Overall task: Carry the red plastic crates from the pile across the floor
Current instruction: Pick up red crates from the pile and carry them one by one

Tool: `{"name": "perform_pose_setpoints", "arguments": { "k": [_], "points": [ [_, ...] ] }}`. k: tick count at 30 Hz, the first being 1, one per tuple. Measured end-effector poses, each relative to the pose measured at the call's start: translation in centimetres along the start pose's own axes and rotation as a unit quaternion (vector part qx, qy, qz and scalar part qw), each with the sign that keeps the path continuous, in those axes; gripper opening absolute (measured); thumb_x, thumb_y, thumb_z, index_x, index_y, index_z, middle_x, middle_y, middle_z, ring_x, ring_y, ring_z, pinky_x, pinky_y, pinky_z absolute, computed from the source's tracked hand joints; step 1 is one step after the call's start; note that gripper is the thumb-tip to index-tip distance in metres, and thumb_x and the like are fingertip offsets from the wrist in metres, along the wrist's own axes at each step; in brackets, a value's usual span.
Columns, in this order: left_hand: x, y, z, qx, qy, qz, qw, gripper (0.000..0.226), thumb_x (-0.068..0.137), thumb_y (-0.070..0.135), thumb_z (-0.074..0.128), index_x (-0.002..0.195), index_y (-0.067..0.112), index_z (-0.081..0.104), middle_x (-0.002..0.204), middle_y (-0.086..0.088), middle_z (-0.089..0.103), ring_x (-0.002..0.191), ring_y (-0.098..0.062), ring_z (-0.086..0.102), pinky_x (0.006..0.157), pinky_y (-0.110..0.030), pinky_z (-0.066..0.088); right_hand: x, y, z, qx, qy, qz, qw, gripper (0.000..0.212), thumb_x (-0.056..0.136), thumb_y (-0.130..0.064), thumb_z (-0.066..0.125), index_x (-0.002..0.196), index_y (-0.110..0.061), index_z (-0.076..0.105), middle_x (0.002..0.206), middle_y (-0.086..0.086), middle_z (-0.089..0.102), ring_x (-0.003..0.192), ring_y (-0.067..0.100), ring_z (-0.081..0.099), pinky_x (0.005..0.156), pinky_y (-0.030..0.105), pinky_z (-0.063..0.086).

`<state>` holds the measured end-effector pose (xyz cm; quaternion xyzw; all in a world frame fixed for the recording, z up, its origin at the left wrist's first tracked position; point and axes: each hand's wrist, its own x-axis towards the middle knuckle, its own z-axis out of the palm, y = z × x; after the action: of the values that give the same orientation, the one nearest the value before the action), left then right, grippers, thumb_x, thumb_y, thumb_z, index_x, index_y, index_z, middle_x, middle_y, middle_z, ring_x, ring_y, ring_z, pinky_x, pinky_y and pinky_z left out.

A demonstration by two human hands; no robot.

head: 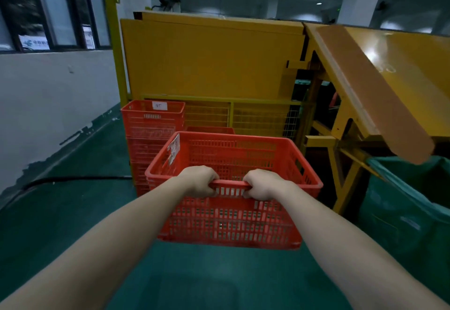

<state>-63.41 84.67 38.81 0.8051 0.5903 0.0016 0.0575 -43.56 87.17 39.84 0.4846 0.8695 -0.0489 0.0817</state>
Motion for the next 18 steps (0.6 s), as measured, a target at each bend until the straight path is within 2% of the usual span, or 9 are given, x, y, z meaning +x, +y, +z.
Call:
{"name": "perform_pose_setpoints", "arguments": {
  "k": [4,9,12,18],
  "points": [
    [8.8,-3.5,-1.4,0.011,0.012,-0.012,1.000,0.015,0.083,0.031,0.065,0.096,0.024,0.066,0.090,0.006,0.066,0.082,-0.016,0.060,0.067,-0.029,0.048,8.7,4.6,-2.3,0.000,0.007,-0.009,1.000,0.010,0.090,-0.031,0.063,0.096,-0.023,0.064,0.091,-0.004,0.062,0.081,0.016,0.058,0.069,0.033,0.049],
    [20.1,-7.4,-3.6,0.012,0.025,-0.031,0.999,0.015,0.084,0.030,0.063,0.098,0.025,0.067,0.091,0.008,0.065,0.085,-0.016,0.061,0.068,-0.029,0.049,19.3,10.6,-5.7,-0.014,0.014,-0.023,1.000,0.006,0.090,-0.029,0.062,0.088,-0.025,0.059,0.088,-0.005,0.060,0.079,0.016,0.056,0.065,0.031,0.043],
    [25.4,-9.7,-4.1,0.011,0.030,-0.041,0.999,0.013,0.085,0.029,0.062,0.096,0.024,0.067,0.085,0.009,0.062,0.079,-0.015,0.058,0.067,-0.028,0.049,24.7,13.2,-6.9,-0.026,0.018,-0.033,0.999,0.009,0.091,-0.028,0.061,0.085,-0.025,0.055,0.083,-0.005,0.056,0.078,0.018,0.053,0.064,0.030,0.040],
    [35.7,-16.0,-4.5,0.020,0.032,-0.045,0.998,0.015,0.086,0.030,0.062,0.099,0.024,0.066,0.086,0.009,0.059,0.085,-0.018,0.061,0.067,-0.028,0.048,36.3,16.8,-8.3,-0.022,0.016,-0.038,0.999,0.009,0.092,-0.028,0.060,0.085,-0.024,0.055,0.084,-0.004,0.056,0.080,0.020,0.055,0.065,0.032,0.043]
  ]
}}
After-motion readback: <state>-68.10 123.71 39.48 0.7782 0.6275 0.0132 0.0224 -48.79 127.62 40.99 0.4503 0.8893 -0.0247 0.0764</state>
